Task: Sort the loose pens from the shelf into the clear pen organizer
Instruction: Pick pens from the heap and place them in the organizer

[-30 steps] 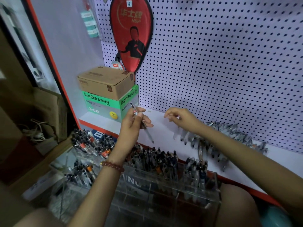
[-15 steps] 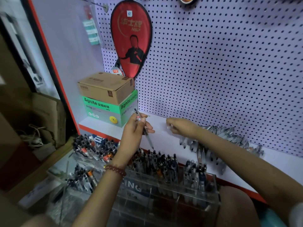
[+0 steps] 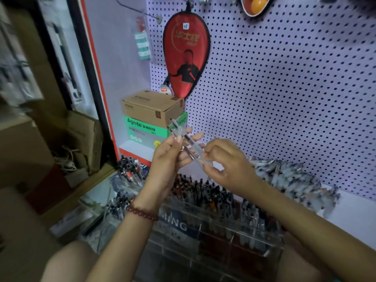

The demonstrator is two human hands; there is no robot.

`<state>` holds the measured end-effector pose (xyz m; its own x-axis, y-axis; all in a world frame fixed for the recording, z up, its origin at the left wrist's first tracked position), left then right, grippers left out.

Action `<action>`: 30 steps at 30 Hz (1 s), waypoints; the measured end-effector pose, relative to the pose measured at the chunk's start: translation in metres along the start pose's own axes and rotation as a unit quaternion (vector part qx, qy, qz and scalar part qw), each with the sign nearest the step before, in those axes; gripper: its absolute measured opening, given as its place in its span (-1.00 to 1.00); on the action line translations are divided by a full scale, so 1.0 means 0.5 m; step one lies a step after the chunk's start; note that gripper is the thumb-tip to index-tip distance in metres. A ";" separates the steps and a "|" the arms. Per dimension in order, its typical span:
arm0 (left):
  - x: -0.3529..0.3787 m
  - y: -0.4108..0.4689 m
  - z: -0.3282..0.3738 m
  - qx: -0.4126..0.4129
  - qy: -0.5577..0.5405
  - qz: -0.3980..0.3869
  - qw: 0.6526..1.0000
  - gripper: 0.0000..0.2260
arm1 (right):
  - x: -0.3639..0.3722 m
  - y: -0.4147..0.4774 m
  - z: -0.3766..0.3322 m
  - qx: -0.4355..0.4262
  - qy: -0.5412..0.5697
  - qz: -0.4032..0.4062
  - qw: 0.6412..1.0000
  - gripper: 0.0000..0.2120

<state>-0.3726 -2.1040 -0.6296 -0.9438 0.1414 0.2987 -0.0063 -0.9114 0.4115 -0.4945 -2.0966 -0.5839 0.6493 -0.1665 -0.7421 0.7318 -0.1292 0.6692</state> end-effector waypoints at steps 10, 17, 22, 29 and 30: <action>-0.163 -0.154 0.057 0.008 0.127 0.080 0.989 -0.84 | 0.191 0.016 -0.076 0.139 0.216 -0.175 0.950 -0.86; -0.229 -0.216 0.047 -0.027 0.328 0.010 0.944 -0.94 | 0.333 0.027 -0.130 0.207 0.280 -0.228 0.910 -0.79; -0.270 -0.244 0.006 -0.037 0.429 0.025 0.902 -0.88 | 0.427 0.010 -0.133 0.284 0.211 -0.252 0.901 -0.83; -0.307 -0.270 -0.070 -0.070 0.426 0.088 0.898 -0.85 | 0.484 -0.029 -0.126 0.305 0.184 -0.283 0.890 -0.87; -0.307 -0.271 -0.077 -0.072 0.428 0.089 0.896 -0.84 | 0.486 -0.031 -0.126 0.305 0.176 -0.286 0.891 -0.86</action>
<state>-0.2397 -2.0172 -0.7641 -0.8412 -0.3036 -0.4475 0.1856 -0.9394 0.2883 -0.3352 -2.0737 -0.7772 0.3090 0.3994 -0.8631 0.7848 -0.6197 -0.0058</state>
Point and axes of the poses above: each hand's wrist, its own y-axis towards the middle knuckle, its own x-axis out of the palm, z = x × y, the point moved 8 cm from there along y, towards the middle knuckle, and after that the axes turned 14 degrees about -z, right-handed, at the moved point
